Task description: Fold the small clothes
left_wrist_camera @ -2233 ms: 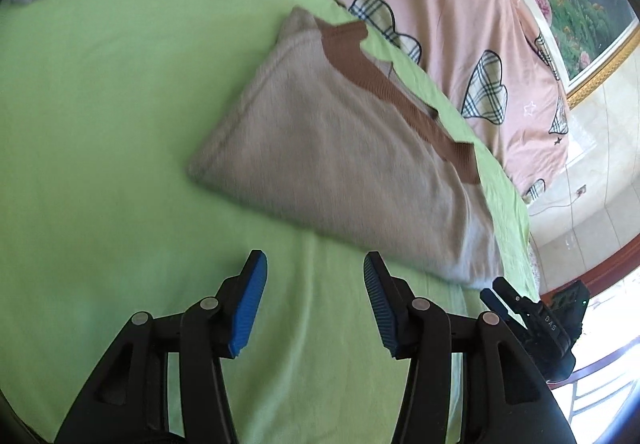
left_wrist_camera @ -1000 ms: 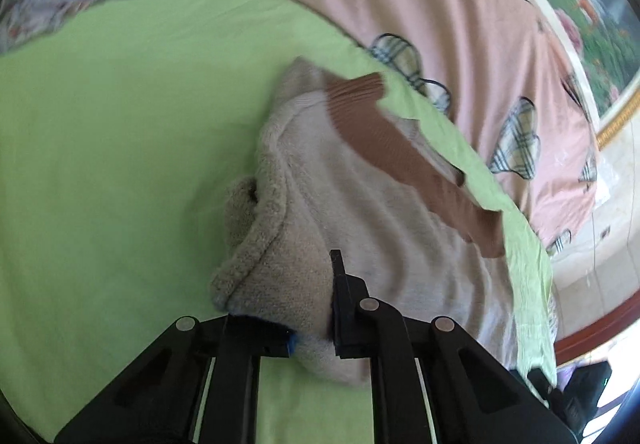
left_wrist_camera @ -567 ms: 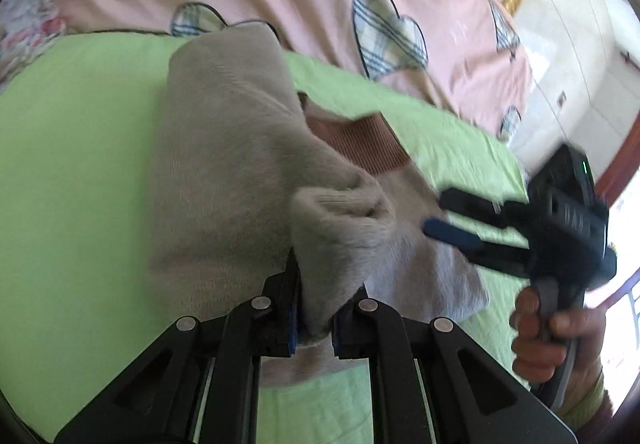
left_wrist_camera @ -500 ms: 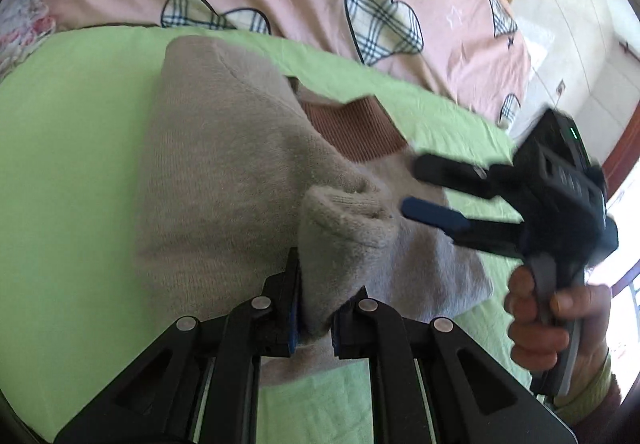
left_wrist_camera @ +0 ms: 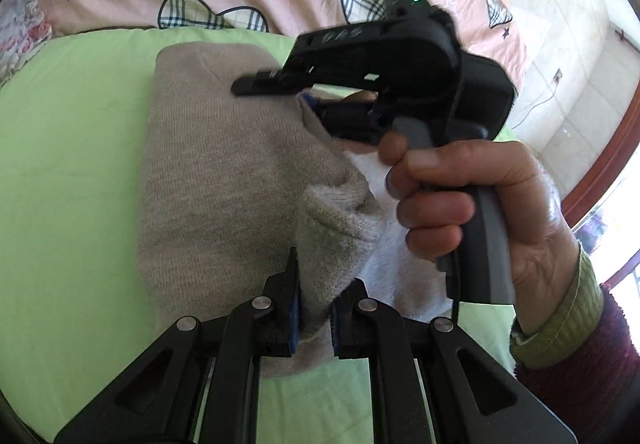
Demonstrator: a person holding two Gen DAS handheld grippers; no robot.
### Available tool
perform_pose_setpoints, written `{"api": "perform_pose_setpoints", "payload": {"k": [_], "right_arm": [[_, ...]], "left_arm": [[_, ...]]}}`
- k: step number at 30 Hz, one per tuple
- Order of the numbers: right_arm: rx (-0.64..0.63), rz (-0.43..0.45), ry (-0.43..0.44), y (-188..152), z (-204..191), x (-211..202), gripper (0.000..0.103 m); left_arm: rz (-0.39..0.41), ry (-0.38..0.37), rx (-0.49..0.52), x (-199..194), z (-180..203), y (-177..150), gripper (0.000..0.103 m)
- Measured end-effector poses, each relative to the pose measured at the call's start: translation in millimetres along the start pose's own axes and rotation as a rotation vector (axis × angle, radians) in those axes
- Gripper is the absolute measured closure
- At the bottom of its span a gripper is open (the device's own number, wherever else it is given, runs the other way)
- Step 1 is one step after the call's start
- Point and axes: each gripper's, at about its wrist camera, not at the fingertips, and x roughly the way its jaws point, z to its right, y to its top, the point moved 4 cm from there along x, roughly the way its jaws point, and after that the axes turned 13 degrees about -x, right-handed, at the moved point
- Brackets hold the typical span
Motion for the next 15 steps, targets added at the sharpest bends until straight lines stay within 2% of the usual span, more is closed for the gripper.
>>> {"api": "perform_pose_setpoints", "payload": {"k": [4,7,11,15], "right_arm": [[-0.097,0.085,-0.010,8,-27,-46,0.087],[-0.126,0.141,-0.054,4,-27,-91,0.087],[-0.086,0.142,-0.189,-14,14,-133,0.087],[-0.029,0.091,-0.311,-38,61,-144,0.087]], "left_arm": [[0.011,-0.096,0.032,-11,30,5,0.093],[-0.015,-0.161,0.065,-1,62,-1,0.093],[-0.075,-0.199,0.081,35,89,-15,0.093],[-0.174,-0.205,0.074,77,98,-31,0.093]]}}
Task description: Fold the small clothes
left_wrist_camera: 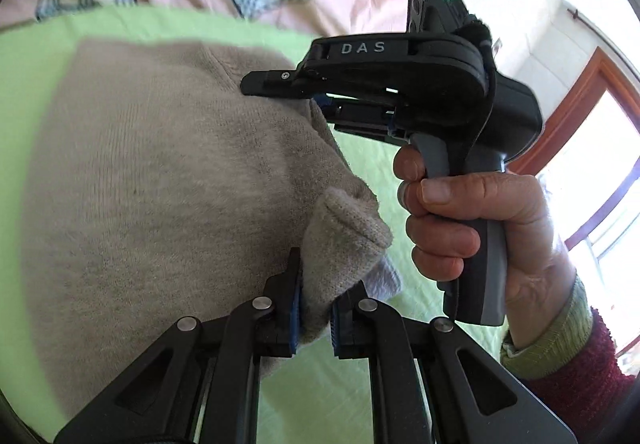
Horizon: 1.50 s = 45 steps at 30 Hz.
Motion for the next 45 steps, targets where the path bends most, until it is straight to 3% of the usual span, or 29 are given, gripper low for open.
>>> {"api": "perform_pose_setpoints", "payload": {"k": [3,9,14,20,24,26,28,30,31,37,41,45], "right_arm": [[0.013,-0.017,-0.019,-8,14,5,0.087],[-0.027,0.025,-0.050,-2,13,-3,0.087],[-0.020,-0.029,-0.124,-16,35,8,0.087],[-0.031,-0.012,-0.133,-19,33,4,0.085],[-0.025,-0.005,-0.162,-21,31,-6,0.077],[-0.023,0.002,-0.172,-25,29,-14,0.073],[-0.019,0.013,-0.175,-30,26,-22,0.064],[-0.012,0.010,-0.171,-37,24,-27,0.046],[-0.013,-0.001,-0.166,-42,23,-28,0.045],[-0.018,-0.023,-0.179,-61,20,-34,0.043],[0.004,-0.021,-0.159,-55,24,-30,0.040],[0.056,-0.010,-0.103,-50,29,-22,0.039]], "left_arm": [[-0.023,0.008,-0.013,13,-1,-2,0.093],[-0.024,-0.046,-0.007,22,8,3,0.093],[-0.052,-0.016,0.001,41,10,-4,0.092],[-0.085,-0.036,-0.040,27,3,-1,0.086],[-0.095,-0.030,-0.031,1,-1,-9,0.084],[-0.085,-0.023,-0.015,-18,-2,-13,0.078],[-0.046,0.010,0.001,-42,-10,-14,0.059],[-0.001,0.039,-0.012,-62,-23,-8,0.042],[0.022,0.055,-0.025,-72,-31,-5,0.038],[0.082,0.128,-0.114,-101,-87,27,0.033],[0.050,0.075,-0.228,-88,-120,45,0.031],[-0.006,0.033,-0.276,-70,-139,52,0.027]]}}
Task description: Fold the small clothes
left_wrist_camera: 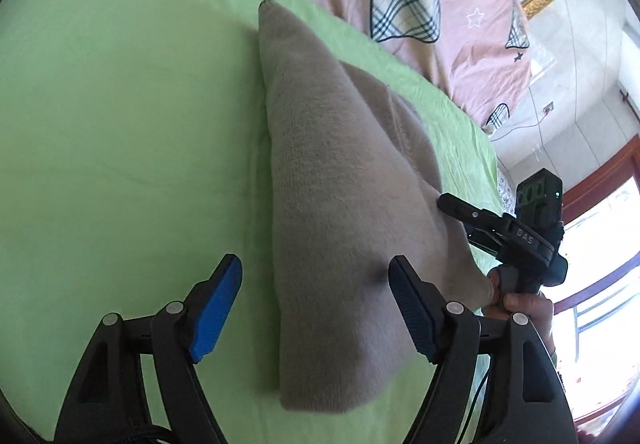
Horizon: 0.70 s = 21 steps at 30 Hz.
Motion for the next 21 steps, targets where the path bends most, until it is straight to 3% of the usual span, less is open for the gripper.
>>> {"api": "perform_pose_setpoints", "payload": {"k": [8,10,12,17,21], "right_arm": [[0.099,-0.012,0.087,1,14,16,0.037],[0.103,-0.035,0.108,-2,13,25,0.040],[0.111,-0.049,0.132,-4,11,30,0.056],[0.101,-0.024,0.103,-5,-5,23,0.066],[0.096,0.013,0.163,-9,-35,11,0.068]], "left_arm": [[-0.037,-0.094,-0.075,38,-9,21,0.021],[-0.043,-0.121,-0.093,48,-9,25,0.033],[-0.056,-0.154,-0.079,51,-7,26,0.051],[-0.032,-0.113,-0.020,33,3,20,0.061],[-0.003,-0.096,0.002,-11,3,10,0.062]]}}
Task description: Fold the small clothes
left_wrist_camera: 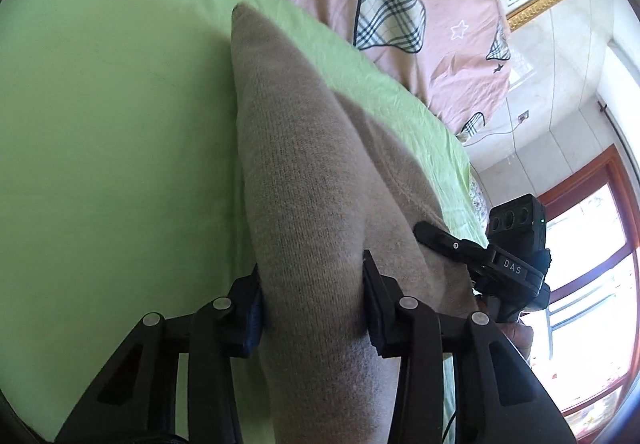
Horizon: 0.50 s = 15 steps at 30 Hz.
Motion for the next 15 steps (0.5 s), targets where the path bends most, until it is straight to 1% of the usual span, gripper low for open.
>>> {"api": "perform_pose_setpoints", "payload": {"k": [4,8,12,15], "right_arm": [[-0.027,-0.003,0.094,-25,-46,6,0.068],[-0.056,-0.018,0.175,-60,-94,22,0.068],[-0.084,-0.048,0.210,-99,-131,26,0.068],[-0.100,-0.063,0.219,-120,-147,29,0.068]], "left_arm": [[0.042,0.020,0.015,-69,-12,-19,0.062],[0.062,0.075,0.026,-127,-35,-48,0.062],[0.085,0.114,0.024,-165,-53,-73,0.062],[0.104,0.116,0.017,-177,-65,-88,0.062]]}}
